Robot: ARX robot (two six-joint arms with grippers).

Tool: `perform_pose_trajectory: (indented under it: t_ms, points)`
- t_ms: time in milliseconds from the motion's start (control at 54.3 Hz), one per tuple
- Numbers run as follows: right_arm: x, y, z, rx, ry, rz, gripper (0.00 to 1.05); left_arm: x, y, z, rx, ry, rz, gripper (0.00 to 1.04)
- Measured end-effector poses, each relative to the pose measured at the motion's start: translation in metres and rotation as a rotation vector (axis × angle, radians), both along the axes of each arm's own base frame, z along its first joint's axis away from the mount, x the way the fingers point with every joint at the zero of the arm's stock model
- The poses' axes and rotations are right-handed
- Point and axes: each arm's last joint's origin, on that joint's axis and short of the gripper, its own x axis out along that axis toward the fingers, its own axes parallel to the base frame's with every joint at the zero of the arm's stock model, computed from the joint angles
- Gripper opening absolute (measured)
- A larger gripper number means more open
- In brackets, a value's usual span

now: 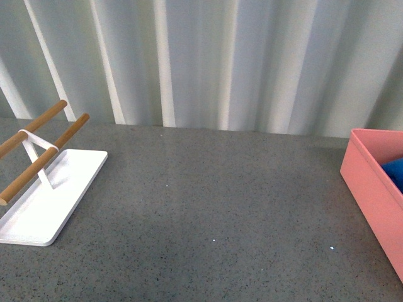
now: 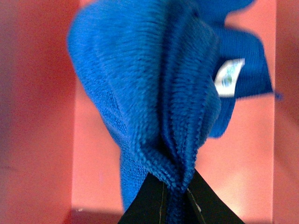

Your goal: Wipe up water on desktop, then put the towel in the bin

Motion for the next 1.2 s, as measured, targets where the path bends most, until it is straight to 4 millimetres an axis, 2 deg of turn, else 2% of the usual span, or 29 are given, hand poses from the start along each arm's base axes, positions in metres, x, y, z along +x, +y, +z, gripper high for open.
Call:
perform_pose_trajectory:
  t_ms: [166,479,774,811,885,1198]
  points:
    - [-0.005,-0.003,-0.016,-0.035,0.056,-0.065,0.05,0.000,0.000,0.000,0.000,0.000,0.000,0.98]
    - [-0.006,-0.005,-0.016,0.018,0.052,-0.093,0.51,0.000,0.000,0.000,0.000,0.000,0.000,0.98]
    - [-0.005,-0.006,-0.006,0.052,0.031,-0.087,0.97,0.000,0.000,0.000,0.000,0.000,0.000,0.98]
    - [-0.005,-0.006,-0.005,0.053,0.030,-0.086,1.00,0.000,0.000,0.000,0.000,0.000,0.000,0.98]
    - [-0.006,-0.005,-0.004,0.060,0.032,-0.079,0.97,0.000,0.000,0.000,0.000,0.000,0.000,0.98]
    - [-0.012,0.000,0.000,0.171,0.039,-0.006,0.98,0.000,0.000,0.000,0.000,0.000,0.000,0.98]
